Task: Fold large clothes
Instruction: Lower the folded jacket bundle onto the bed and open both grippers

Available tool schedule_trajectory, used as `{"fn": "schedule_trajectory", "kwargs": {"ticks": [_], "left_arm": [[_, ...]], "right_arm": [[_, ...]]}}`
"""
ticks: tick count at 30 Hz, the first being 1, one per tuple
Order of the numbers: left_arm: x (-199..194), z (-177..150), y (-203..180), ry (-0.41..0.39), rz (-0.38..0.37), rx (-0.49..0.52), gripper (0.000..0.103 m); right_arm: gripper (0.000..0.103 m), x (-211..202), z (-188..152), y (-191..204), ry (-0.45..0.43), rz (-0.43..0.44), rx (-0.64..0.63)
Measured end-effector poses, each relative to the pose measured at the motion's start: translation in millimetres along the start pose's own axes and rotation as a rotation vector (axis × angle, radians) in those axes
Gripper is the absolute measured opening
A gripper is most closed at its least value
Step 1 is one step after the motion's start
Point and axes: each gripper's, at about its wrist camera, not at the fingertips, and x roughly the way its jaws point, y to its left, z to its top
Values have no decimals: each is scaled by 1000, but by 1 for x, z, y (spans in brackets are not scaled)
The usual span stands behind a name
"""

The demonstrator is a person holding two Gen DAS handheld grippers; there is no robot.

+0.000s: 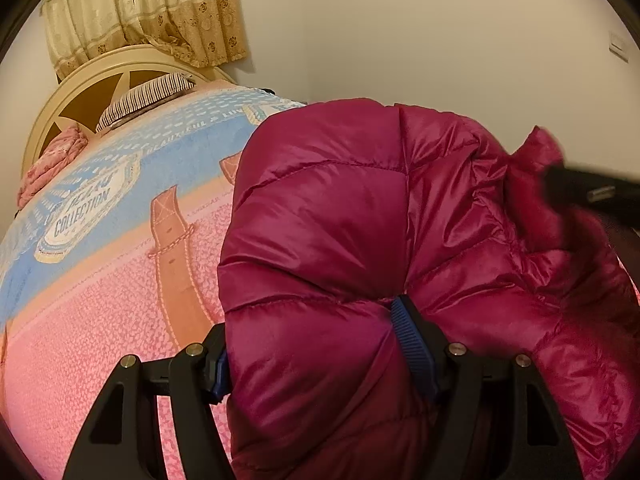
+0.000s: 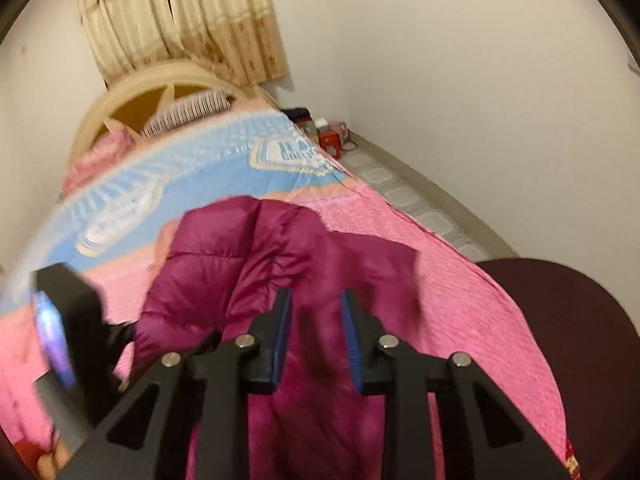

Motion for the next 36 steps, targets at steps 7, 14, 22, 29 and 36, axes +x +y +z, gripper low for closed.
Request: {"fn": "schedule_trajectory", "kwargs": {"ticks": [7, 14, 22, 29, 36], "left_arm": [[2, 1, -8, -1, 1, 3, 73], [15, 6, -11, 9, 0, 10, 77], [0, 2, -13, 31, 23, 25, 78], [-51, -14, -8, 9, 0, 78, 78], [-78, -34, -8, 18, -13, 76, 78]], "right_arm": [[28, 55, -15, -25, 115, -91, 70], [28, 74, -14, -56, 90, -75, 137], [28, 85, -4, -48, 47, -164, 52], [63, 39, -27, -24, 25, -235, 1], [66, -23, -64, -23, -27, -133, 107]]}}
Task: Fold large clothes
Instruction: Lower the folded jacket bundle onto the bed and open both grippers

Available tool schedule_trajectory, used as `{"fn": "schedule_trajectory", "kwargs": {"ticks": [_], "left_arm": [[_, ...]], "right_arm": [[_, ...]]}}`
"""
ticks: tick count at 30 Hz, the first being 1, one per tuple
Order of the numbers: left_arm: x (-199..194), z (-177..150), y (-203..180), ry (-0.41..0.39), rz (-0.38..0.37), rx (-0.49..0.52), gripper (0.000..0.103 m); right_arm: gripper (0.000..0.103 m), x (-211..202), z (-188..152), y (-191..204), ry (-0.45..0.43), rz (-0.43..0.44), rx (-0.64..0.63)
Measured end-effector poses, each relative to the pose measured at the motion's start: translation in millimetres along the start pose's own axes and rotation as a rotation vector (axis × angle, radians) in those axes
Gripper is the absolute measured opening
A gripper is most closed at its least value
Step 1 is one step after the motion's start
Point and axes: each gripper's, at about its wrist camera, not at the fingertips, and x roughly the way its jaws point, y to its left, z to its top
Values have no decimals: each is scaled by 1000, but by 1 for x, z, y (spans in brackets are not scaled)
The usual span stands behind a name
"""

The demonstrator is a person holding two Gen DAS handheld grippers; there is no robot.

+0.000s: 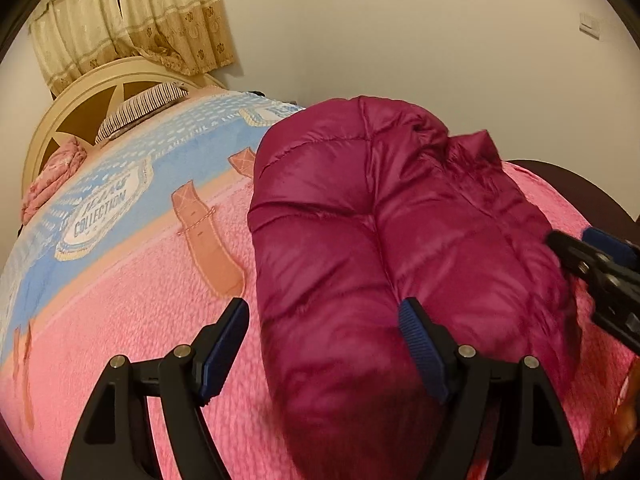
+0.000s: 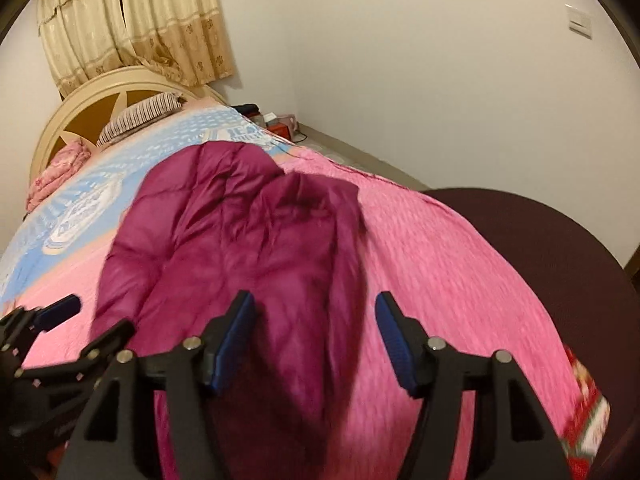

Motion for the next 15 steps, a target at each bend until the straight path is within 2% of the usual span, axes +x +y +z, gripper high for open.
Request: {"fn": "schedule_trajectory", "kwargs": {"ticks": [3, 7, 13, 15], "left_arm": [[-8, -8, 0, 18, 3, -11, 78], [-22, -21, -5, 40, -1, -39, 78], [-34, -44, -12, 137, -49, -79, 78], [-36, -51, -17, 182, -60, -80, 78]], "right_arm": [[84, -13, -18, 3, 2, -6, 39], [85, -31, -38, 7, -3, 27, 65], [89, -60, -58, 12, 27, 17, 26], [94, -69, -70, 15, 29, 21, 5]]}}
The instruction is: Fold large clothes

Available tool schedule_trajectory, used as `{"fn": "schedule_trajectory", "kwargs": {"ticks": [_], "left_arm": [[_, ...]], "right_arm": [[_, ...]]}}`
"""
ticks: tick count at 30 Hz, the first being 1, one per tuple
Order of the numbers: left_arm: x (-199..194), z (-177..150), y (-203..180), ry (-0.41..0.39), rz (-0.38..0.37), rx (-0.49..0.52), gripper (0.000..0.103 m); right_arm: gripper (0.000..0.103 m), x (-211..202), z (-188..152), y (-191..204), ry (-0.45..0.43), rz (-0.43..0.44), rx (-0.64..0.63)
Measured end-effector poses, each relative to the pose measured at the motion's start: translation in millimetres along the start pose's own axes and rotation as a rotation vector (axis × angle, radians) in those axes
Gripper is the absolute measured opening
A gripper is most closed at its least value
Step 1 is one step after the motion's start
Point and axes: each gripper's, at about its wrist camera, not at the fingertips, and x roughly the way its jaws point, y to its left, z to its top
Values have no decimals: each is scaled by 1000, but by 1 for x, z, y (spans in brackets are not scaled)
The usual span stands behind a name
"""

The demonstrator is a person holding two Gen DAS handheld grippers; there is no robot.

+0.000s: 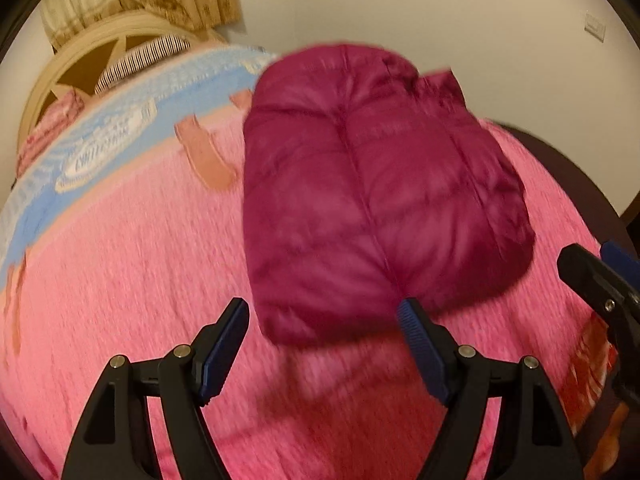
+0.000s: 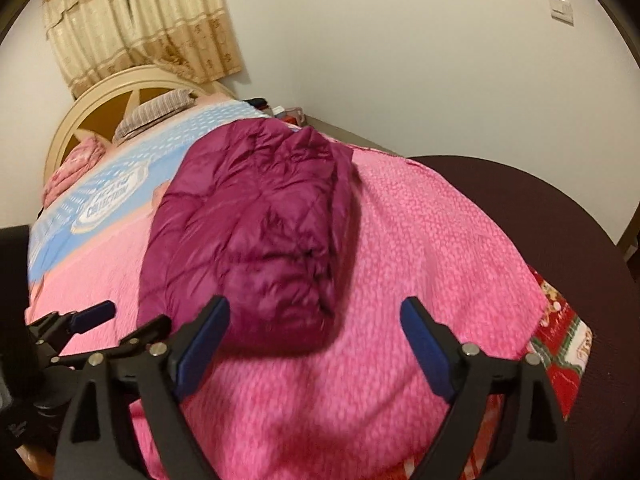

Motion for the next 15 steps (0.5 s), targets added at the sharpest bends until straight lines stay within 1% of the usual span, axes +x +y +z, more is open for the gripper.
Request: {"fn": "schedule_trajectory", "kwargs": {"ticks": [2, 3, 5, 7, 9, 12, 15], "left_arm": [[-1, -8, -7, 39, -14, 9, 78], [-4, -11, -10, 46, -12, 18, 78], [-11, -16, -18, 34, 8, 39, 78], [-22, -19, -22, 6, 32, 49, 78], [-39, -21, -24, -52, 55, 53, 78], [-70, -21, -24, -180, 127, 45, 78], [-100, -20, -23, -294, 147, 18, 78]], "right_arm": [[95, -6, -9, 3, 1, -5, -11], [95, -9, -12, 3, 1, -4, -17], [95, -15, -14, 4, -3, 9, -20], [95, -23, -15, 3, -18, 17, -13], [95, -33, -15, 4, -44, 15, 0], [96, -54, -13, 5, -114, 10, 0], [98, -78, -10, 9, -206, 3, -2]]}}
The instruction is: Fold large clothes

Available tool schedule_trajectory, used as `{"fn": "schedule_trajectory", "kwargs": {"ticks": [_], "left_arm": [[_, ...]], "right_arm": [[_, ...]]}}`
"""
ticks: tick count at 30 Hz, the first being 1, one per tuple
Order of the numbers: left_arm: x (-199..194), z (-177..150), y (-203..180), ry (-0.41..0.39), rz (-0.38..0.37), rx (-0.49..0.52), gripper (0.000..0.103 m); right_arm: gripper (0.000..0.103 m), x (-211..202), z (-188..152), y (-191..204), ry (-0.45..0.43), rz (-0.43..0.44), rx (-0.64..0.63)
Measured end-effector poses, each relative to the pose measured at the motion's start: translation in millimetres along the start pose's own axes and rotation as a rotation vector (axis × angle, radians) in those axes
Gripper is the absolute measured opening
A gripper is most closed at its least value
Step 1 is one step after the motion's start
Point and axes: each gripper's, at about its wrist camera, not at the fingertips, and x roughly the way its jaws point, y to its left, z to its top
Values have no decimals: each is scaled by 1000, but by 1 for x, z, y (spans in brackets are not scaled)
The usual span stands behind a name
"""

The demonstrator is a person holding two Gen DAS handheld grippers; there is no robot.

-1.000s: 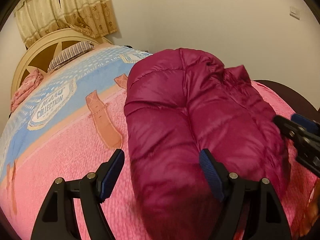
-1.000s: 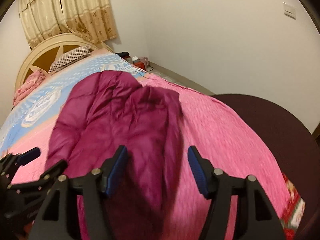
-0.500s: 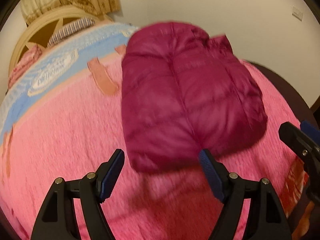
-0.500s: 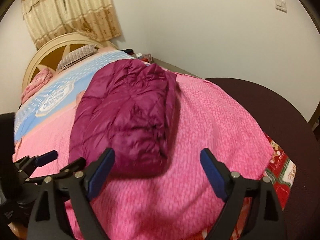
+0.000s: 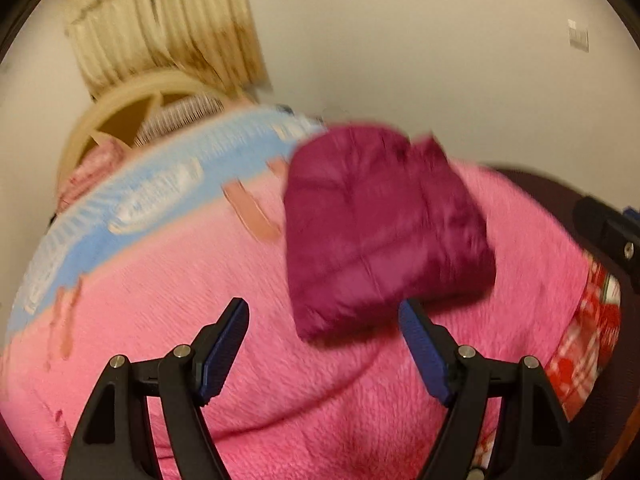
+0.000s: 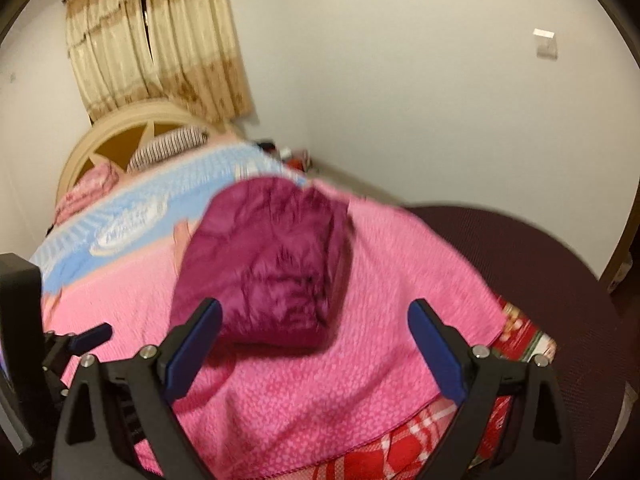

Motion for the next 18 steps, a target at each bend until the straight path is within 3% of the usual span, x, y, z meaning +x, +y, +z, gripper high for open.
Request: {"fn": "schedule_trajectory", "kwargs": {"ticks": [6, 18], "left_arm": [[-39, 7, 16, -163, 5, -54, 81], [-97, 6, 14, -374, 36, -28, 92]], "right_arm": [[100, -34, 10, 11, -140, 8, -28], [103, -75, 18, 28, -322, 21, -67]]}}
